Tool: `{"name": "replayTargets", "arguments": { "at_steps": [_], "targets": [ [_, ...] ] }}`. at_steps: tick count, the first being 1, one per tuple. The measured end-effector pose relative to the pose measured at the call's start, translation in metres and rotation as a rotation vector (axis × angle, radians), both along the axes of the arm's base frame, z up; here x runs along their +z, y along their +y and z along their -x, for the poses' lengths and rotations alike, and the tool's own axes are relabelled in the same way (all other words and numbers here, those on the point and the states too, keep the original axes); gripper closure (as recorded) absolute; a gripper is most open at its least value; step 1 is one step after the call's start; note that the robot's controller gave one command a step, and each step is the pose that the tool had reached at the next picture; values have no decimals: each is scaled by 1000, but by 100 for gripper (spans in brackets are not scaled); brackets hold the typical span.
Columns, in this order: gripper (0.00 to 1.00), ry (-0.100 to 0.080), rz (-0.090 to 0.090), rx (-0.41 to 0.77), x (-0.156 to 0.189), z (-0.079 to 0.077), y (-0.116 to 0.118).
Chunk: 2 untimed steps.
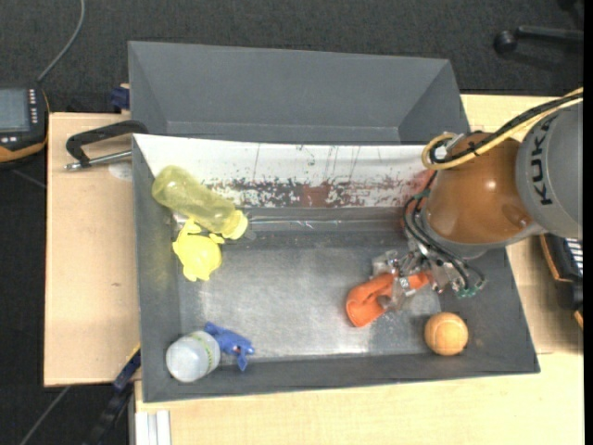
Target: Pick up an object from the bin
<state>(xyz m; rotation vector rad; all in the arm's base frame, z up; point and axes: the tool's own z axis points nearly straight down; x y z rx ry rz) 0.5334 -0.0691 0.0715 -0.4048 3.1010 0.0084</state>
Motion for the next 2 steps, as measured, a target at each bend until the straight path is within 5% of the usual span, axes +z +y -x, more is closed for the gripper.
{"name": "replayTargets", "arguments": {
  "at_steps": [1,2],
  "targets": [
    [100,0,0,0,0,0,0],
    [100,5,-1,-2,41,-8,10]
  ]
}}
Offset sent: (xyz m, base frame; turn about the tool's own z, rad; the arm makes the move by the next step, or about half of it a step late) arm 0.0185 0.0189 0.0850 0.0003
